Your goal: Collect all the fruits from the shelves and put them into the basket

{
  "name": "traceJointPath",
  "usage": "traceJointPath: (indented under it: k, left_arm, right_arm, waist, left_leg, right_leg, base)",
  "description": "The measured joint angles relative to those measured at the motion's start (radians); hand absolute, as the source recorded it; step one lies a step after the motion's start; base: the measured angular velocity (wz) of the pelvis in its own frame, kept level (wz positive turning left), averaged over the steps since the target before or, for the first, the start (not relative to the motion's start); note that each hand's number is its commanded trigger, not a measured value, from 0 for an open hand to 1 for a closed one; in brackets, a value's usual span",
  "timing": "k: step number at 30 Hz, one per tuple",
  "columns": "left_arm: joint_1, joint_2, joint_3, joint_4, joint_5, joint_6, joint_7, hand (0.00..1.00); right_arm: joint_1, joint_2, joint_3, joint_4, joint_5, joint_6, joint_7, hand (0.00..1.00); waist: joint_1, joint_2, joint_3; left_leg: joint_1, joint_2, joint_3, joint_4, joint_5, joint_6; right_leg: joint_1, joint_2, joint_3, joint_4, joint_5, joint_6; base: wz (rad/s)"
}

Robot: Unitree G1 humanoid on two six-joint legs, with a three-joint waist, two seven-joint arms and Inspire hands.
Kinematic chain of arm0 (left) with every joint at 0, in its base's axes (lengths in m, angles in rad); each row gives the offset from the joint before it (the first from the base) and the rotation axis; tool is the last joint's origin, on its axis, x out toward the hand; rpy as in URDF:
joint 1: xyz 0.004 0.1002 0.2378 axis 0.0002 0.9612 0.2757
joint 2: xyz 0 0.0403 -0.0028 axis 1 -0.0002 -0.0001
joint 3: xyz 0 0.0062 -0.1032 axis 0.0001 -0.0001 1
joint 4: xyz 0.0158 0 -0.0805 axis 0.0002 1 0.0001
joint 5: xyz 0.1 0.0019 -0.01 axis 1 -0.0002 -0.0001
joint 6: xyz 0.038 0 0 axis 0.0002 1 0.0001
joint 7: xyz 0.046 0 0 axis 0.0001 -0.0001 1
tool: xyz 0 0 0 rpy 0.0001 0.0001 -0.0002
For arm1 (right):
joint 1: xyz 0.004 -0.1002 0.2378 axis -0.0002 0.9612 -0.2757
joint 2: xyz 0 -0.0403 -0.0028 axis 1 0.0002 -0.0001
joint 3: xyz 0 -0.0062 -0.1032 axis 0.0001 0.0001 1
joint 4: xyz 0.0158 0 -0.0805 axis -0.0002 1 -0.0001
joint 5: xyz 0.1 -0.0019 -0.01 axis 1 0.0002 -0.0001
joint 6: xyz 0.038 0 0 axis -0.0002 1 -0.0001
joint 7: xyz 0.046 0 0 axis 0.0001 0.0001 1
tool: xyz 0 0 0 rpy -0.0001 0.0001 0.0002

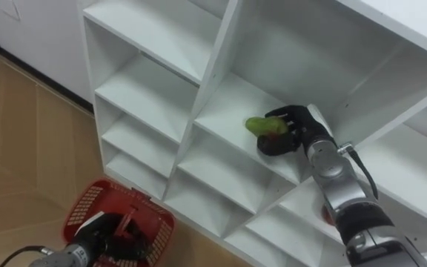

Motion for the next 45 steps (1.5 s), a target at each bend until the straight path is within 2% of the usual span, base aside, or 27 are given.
traceJointPath:
  k: [6,8,11,17,20,22,24,27,29,31,33,35,36,38,41,43,45]
  left_arm:
    - [0.0,-0.001,-0.02,0.006,-0.018,0.0,0.023,1.0]
    - [0.0,0.0,-0.033,0.006,-0.018,0.0,0.028,1.0]
    - [0.0,-0.001,-0.037,0.006,-0.017,-0.001,0.029,1.0]
    - [-0.014,-0.004,-0.038,0.005,-0.018,-0.006,0.03,1.0]
    - [-0.03,-0.017,-0.035,0.005,-0.018,-0.012,0.04,1.0]
    - [-0.035,-0.031,-0.037,0.005,-0.02,-0.034,0.06,1.0]
    - [-0.034,-0.044,-0.037,0.012,-0.028,-0.044,0.079,1.0]
    - [-0.025,-0.063,-0.039,0.026,-0.039,-0.053,0.093,1.0]
    - [-0.024,-0.069,-0.046,0.033,-0.052,-0.055,0.101,1.0]
    - [-0.025,-0.069,-0.054,0.032,-0.064,-0.061,0.104,1.0]
    - [-0.032,-0.072,-0.059,0.033,-0.068,-0.066,0.106,1.0]
    - [-0.039,-0.083,-0.061,0.034,-0.07,-0.076,0.107,1.0]
    - [-0.041,-0.089,-0.068,0.036,-0.086,-0.087,0.108,1.0]
    - [-0.042,-0.093,-0.087,0.04,-0.138,-0.092,0.11,1.0]
    - [-0.042,-0.107,-0.11,0.059,-0.177,-0.1,0.114,1.0]
    - [-0.043,-0.127,-0.11,0.07,-0.178,-0.101,0.126,1.0]
    - [-0.047,-0.132,-0.11,0.075,-0.186,-0.104,0.129,1.0]
  right_arm:
    - [-0.001,0.0,0.003,-0.003,0.001,0.0,0.001,1.0]
    - [-0.001,0.001,0.007,-0.015,-0.003,0.0,0.002,1.0]
    - [0.012,0.001,0.006,-0.071,-0.003,-0.002,0.014,1.0]
    - [0.064,0.008,-0.002,-0.2,-0.002,-0.01,0.03,1.0]
    - [0.115,0.019,-0.001,-0.297,-0.006,-0.01,0.032,1.0]
    - [0.191,0.023,0.0,-0.4,-0.003,-0.016,0.038,1.0]
    - [0.226,0.037,0.001,-0.446,-0.005,-0.023,0.056,1.0]
    - [0.306,0.061,0.001,-0.507,0.0,-0.051,0.055,1.0]
    - [0.335,0.074,0.002,-0.532,0.007,-0.065,0.059,1.0]
    - [0.376,0.1,0.009,-0.582,-0.001,-0.067,0.065,1.0]
    - [0.401,0.105,0.038,-0.593,-0.016,-0.065,0.094,1.0]
    - [0.438,0.106,0.065,-0.593,-0.038,-0.057,0.123,1.0]
    - [0.455,0.107,0.082,-0.593,-0.044,-0.043,0.14,1.0]
    - [0.472,0.112,0.091,-0.593,-0.045,-0.041,0.163,1.0]
    - [0.474,0.124,0.09,-0.593,-0.045,-0.044,0.174,1.0]
    - [0.475,0.13,0.09,-0.593,-0.053,-0.044,0.176,1.0]
    - [0.476,0.13,0.091,-0.592,-0.079,-0.043,0.18,1.0]
  waist:
    - [-0.001,0.001,0.0005]
    - [-0.003,0.004,0.003]
    - [-0.023,0.011,0.0061]
    - [-0.056,0.028,-0.001]
    - [-0.064,0.046,-0.0027]
    - [-0.07,0.06,-0.0091]
    - [-0.072,0.074,-0.0119]
    - [-0.086,0.093,-0.0213]
    - [-0.097,0.102,-0.0203]
    - [-0.123,0.112,-0.0202]
    - [-0.142,0.119,-0.02]
    - [-0.144,0.123,-0.0206]
    - [-0.147,0.126,-0.0193]
    - [-0.151,0.132,-0.0179]
    - [-0.166,0.152,-0.0153]
    - [-0.173,0.177,-0.0159]
    - [-0.172,0.189,-0.0166]
  left_leg:
    - [0.003,0.001,0.005,-0.002,0.001,0.001]
    - [0.003,0.002,0.011,-0.001,0.001,0.001]
    - [-0.005,0.002,0.01,0.001,0.001,0.001]
    - [-0.018,0.005,0.017,0.004,0.001,0.001]
    - [-0.017,0.014,0.041,0.001,0.0,0.002]
    - [-0.011,0.015,0.054,-0.013,0.001,0.002]
    - [0.002,0.019,0.069,-0.027,0.002,0.002]
    - [0.024,0.023,0.095,-0.05,0.003,0.002]
    - [0.033,0.027,0.111,-0.061,0.003,0.002]
    - [0.031,0.031,0.119,-0.063,0.003,0.002]
    - [0.028,0.031,0.12,-0.063,0.003,0.002]
    - [0.025,0.031,0.125,-0.064,0.003,0.002]
    - [0.023,0.031,0.13,-0.063,0.003,0.002]
    - [0.022,0.032,0.136,-0.062,0.003,0.002]
    - [0.034,0.037,0.149,-0.062,0.003,0.005]
    - [0.035,0.037,0.157,-0.064,0.002,0.007]
    - [0.034,0.042,0.173,-0.065,0.002,0.007]
  right_leg:
    - [-0.001,0.0,0.011,0.0,0.0,0.0]
    - [-0.002,0.001,0.021,0.0,0.0,0.0]
    - [-0.009,0.001,0.024,0.0,0.0,0.0]
    - [-0.025,0.002,0.035,0.004,0.0,0.0]
    - [-0.032,0.004,0.053,0.003,0.001,-0.001]
    - [-0.038,0.004,0.063,0.004,0.001,-0.001]
    - [-0.038,0.005,0.081,0.004,0.001,-0.001]
    - [-0.035,0.002,0.091,0.004,0.001,-0.001]
    - [-0.037,0.004,0.107,0.004,0.001,-0.001]
    - [-0.041,0.005,0.115,0.006,0.001,-0.001]
    - [-0.045,0.006,0.124,0.006,0.001,-0.001]
    - [-0.052,0.006,0.134,0.007,0.001,-0.002]
    - [-0.057,0.006,0.138,0.008,0.001,-0.002]
    - [-0.061,0.005,0.142,0.008,0.001,-0.002]
    - [-0.06,0.002,0.158,0.012,0.002,-0.003]
    - [-0.066,0.0,0.162,0.021,0.002,-0.003]
    - [-0.074,0.001,0.17,0.025,0.003,-0.004]
  base:
    - [-0.02]
    - [-0.07]
    - [-0.01]
    - [-0.03]
    - [-0.17]
    - [-0.15]
    - [-0.27]
    - [-0.23]
    - [-0.23]
    - [-0.08]
    - [-0.07]
    - [-0.1]
    - [-0.13]
    - [-0.09]
    - [-0.13]
    - [-0.13]
    - [-0.19]
